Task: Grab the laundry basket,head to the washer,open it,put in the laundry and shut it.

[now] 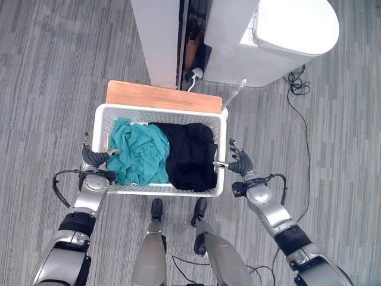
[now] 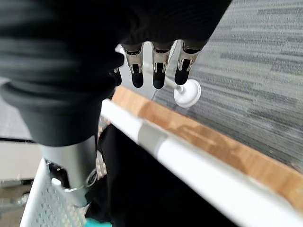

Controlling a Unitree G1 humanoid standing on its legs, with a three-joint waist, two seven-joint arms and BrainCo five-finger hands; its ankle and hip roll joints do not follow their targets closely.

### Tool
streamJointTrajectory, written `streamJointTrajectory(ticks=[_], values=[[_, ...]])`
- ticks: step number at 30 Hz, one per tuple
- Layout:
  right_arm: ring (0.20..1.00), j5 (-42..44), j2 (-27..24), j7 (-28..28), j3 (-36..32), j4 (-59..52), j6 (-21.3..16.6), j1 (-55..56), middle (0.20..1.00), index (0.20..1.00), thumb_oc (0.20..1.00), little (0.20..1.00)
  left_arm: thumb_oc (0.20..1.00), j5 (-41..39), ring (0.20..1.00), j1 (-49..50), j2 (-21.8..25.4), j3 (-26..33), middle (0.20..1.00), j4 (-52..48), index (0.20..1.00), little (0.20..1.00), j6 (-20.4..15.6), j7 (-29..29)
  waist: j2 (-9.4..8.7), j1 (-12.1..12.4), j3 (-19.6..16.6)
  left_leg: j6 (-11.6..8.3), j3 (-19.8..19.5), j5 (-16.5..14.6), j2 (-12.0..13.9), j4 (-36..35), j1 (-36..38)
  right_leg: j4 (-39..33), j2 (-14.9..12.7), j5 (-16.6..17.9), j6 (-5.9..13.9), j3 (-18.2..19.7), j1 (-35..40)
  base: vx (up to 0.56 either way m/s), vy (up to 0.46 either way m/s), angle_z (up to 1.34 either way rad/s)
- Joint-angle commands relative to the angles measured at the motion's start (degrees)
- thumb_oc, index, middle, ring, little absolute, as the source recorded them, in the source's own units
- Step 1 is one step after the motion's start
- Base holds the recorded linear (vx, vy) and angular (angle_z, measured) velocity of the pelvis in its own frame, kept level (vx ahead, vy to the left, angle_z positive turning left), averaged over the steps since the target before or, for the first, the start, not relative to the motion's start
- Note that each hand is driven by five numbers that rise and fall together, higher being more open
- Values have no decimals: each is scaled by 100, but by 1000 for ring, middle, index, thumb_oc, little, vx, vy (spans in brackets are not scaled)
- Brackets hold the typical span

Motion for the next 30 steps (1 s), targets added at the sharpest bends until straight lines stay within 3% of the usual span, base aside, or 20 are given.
streamJointTrajectory(ticks=[1, 2, 15, 16, 17, 18, 19, 20, 21, 23, 24, 30], values=[[1000, 74, 136, 4, 16, -42, -122, 118, 1000, 1000, 1000, 1000, 1000, -235, 1000, 41, -76, -125, 1000, 84, 1000, 1000, -188, -161, -241, 17, -139, 122, -305, -283, 67, 341, -352, 206, -717, 45, 754, -231, -69, 71, -14, 6], [1000, 87, 135, 23, 34, -23, -116, 116, 1000, 1000, 1000, 1000, 1000, -265, 1000, 28, -76, -138, 1000, 96, 1000, 1000, -191, -181, -224, 26, -171, 95, -342, -400, 119, 320, -303, 202, -660, -50, 798, -195, -22, -9, -1, 14], [1000, 24, 88, 249, 242, 355, 125, -200, 1000, 1000, 1000, 1000, 1000, -149, 1000, -199, 20, -401, 1000, 67, 1000, 1000, -93, -343, -332, 97, -264, 85, -393, -394, 158, 265, -311, 166, -616, -44, 798, -259, 5, 5, -2, 3], [1000, 49, 88, 287, 253, 354, 132, -227, 1000, 1000, 1000, 1000, 940, -127, 940, -202, 26, -401, 940, 66, 940, 940, -88, -370, -338, 100, -276, 85, -394, -401, 159, 260, -303, 163, -611, -49, 795, -257, 10, 0, 0, 0], [853, 56, 77, 324, 265, 373, 153, -250, 853, 853, 853, 853, 539, -97, 539, -213, 43, -408, 539, 48, 539, 539, -61, -384, -344, 102, -286, 82, -398, -403, 159, 255, -302, 164, -608, -50, 795, -259, 9, -63, 14, 0], [630, 53, 63, 347, 260, 385, 174, -287, 630, 630, 630, 630, 269, -10, 269, -221, 72, -424, 269, 25, 269, 269, -29, -384, -382, 93, -269, 114, -376, -276, 94, 274, -379, 163, -670, 44, 755, -306, -51, 0, 0, 0], [551, 52, 68, 349, 266, 389, 176, -288, 551, 551, 551, 551, 200, -11, 200, -216, 75, -420, 200, 28, 200, 200, -26, -384, -355, 97, -304, 86, -405, -398, 147, 251, -314, 158, -614, -47, 797, -258, -1, 0, 0, 0], [200, -9, 50, 367, 286, 423, 217, -354, 200, 200, 200, 200, 200, 144, 200, -263, 105, -493, 200, 63, 200, 200, 53, -467, -356, 90, -311, 92, -412, -401, 147, 259, -326, 161, -613, -55, 795, -257, -12, 0, 0, 0], [200, -24, 35, 364, 249, 440, 233, -411, 200, 200, 200, 200, 200, 238, 200, -254, 121, -547, 200, 104, 200, 200, 89, -581, -382, 79, -280, 124, -383, -282, 93, 286, -397, 163, -666, 40, 752, -290, -75, -69, 25, -1], [200, -43, 34, 382, 235, 449, 263, -423, 200, 200, 200, 200, 200, 289, 200, -253, 142, -567, 200, 86, 200, 200, 124, -629, -352, 85, -315, 99, -410, -409, 147, 262, -330, 160, -608, -54, 794, -234, -28, 0, 0, 0], [200, -96, 33, 417, 213, 455, 336, -462, 200, 200, 200, 200, 200, 450, 200, -260, 177, -653, 200, 38, 200, 200, 196, -690, -375, 66, -286, 136, -384, -288, 84, 278, -404, 169, -667, 37, 753, -276, -93, 0, 0, 0], [200, -295, -6, 496, 135, 457, 379, -517, 200, 200, 200, 200, 200, 891, 200, -250, 315, -780, 200, -78, 200, 200, 301, -969, -355, 60, -262, 148, -394, -294, 64, 267, -434, 176, -678, 33, 764, -267, -112, -12, 4, 0]])
